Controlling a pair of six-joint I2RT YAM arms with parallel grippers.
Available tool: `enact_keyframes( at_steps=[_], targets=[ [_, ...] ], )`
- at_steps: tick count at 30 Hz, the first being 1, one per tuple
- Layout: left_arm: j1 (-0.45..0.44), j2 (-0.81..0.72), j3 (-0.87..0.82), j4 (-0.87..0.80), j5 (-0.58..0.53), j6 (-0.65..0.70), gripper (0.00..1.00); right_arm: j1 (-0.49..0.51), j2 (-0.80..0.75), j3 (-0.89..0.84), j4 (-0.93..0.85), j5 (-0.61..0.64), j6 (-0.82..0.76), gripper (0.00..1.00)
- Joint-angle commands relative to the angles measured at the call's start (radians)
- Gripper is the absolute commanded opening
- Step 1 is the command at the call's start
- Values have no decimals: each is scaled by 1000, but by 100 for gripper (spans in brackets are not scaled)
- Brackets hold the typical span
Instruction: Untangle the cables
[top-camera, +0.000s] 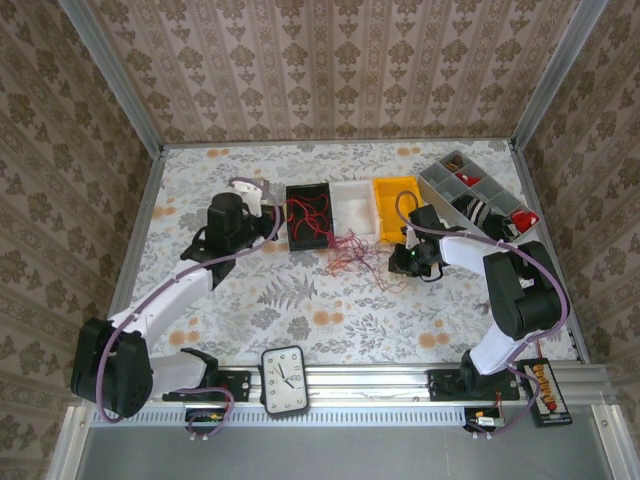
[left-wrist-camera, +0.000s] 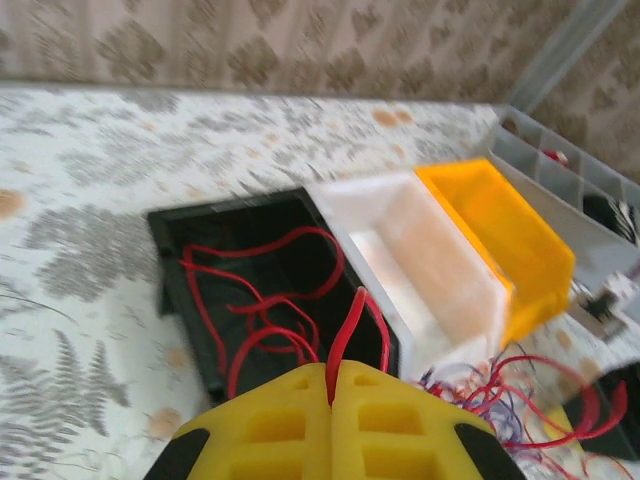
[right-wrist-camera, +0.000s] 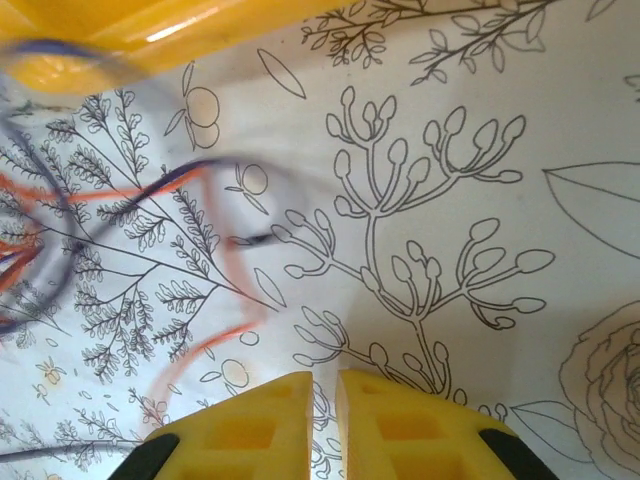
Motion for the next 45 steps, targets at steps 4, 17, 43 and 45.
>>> enact_keyframes(
  at_steps=[4, 17, 43, 45],
  targets=[
    [46, -52, 14, 88, -57, -75, 0, -8, -26, -29, -49, 61, 8, 18],
    [-156, 73, 153, -141, 302, 143, 0, 84, -256, -91, 106, -38, -69, 52],
    [-224, 250, 262, 16, 427, 38, 0, 212, -195, 21, 95, 51, -130, 49],
    [-216, 240, 240, 46, 423, 19, 0, 213, -170, 15, 108, 69, -115, 38]
  ],
)
